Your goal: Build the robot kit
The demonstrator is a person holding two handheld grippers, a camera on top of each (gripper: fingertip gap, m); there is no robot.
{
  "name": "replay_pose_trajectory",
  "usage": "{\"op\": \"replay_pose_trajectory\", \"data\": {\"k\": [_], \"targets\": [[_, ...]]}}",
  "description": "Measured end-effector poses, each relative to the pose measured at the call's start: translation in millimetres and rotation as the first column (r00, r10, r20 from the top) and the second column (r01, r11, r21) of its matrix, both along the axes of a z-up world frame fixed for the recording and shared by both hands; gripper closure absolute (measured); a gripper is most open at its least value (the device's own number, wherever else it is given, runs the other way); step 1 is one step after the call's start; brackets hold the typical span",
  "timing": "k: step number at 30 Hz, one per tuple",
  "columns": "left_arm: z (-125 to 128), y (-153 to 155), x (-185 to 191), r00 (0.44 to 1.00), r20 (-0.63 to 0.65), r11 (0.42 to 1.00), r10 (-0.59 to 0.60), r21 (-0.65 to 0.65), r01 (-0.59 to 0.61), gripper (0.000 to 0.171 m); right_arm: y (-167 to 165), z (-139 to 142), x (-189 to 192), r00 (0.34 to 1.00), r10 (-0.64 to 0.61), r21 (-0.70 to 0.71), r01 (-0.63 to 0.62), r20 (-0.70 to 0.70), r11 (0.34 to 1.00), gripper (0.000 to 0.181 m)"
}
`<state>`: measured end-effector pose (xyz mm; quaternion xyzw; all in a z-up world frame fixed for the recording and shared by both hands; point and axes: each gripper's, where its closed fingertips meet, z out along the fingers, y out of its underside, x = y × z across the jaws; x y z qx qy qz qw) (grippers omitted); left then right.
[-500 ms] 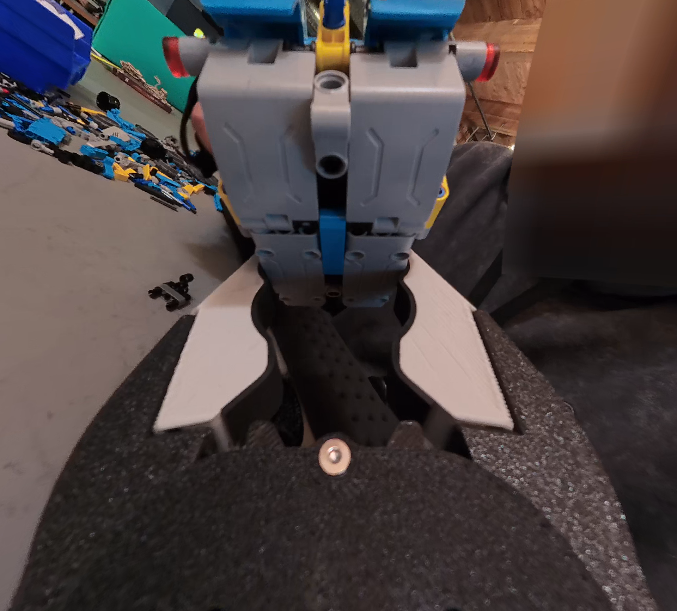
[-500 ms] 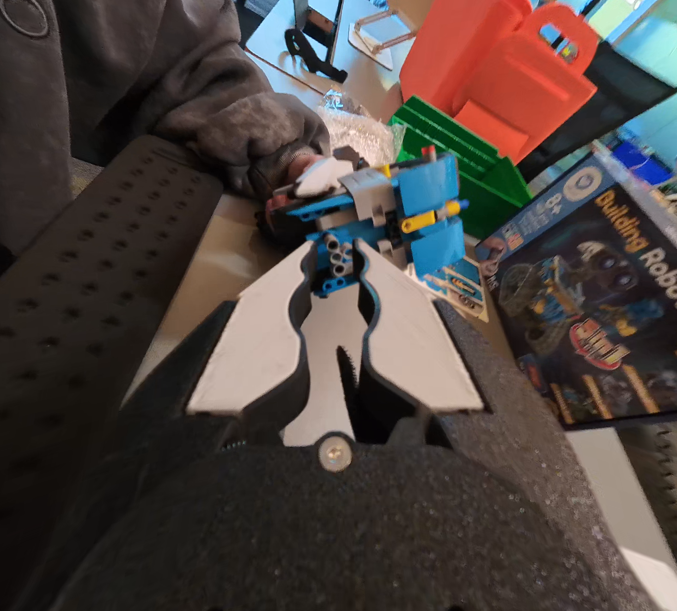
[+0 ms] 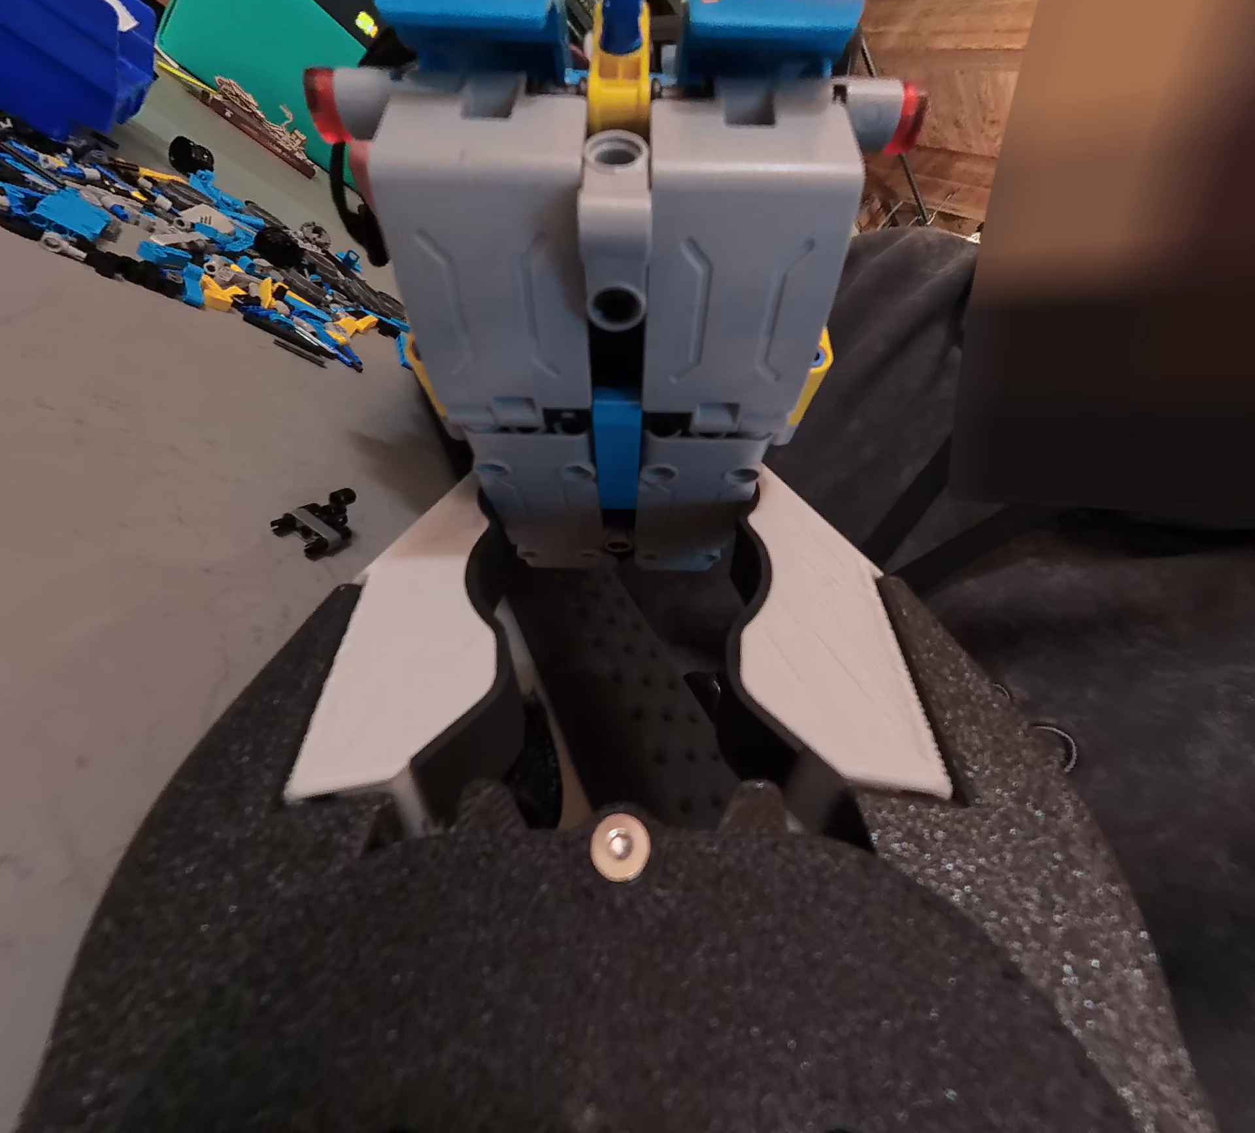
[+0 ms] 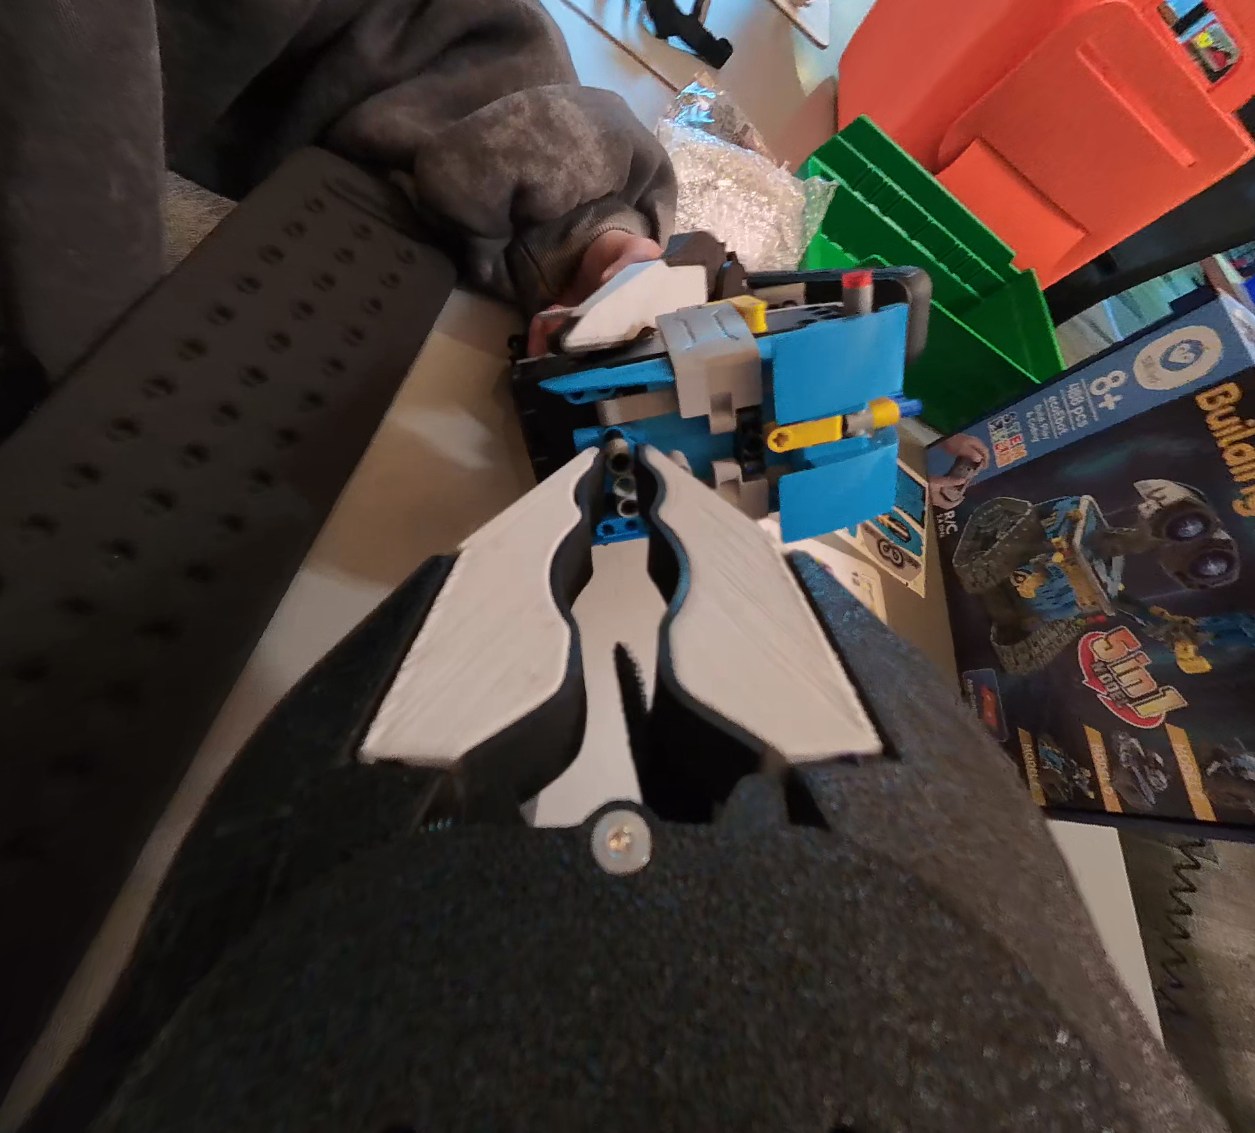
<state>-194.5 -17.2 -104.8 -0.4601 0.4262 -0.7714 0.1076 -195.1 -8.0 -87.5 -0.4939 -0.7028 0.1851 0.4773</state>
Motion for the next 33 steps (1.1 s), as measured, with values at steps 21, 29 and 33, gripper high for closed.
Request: {"op": "replay_pose_trajectory", "data": {"k": [21,29,33], "targets": [[7,5,-1,0.999,0.041,0.999,0.035,-0.015,-0.035,0.107,6,20,-4,0.987,-0.069,-0.030,0.066,-0.147,0.997,0.163],[10,6,-2,0.998,0.060,0.999,0.030,-0.035,-0.028,0.107,8,13,-2,0.982,-0.113,-0.015,0.113,-0.154,0.994,0.181],[10,1,-4,0.998,0.065,1.000,0.005,-0.025,-0.003,0.107,3,10,-4,0.985,-0.087,-0.110,0.071,-0.149,0.991,0.181]]}}
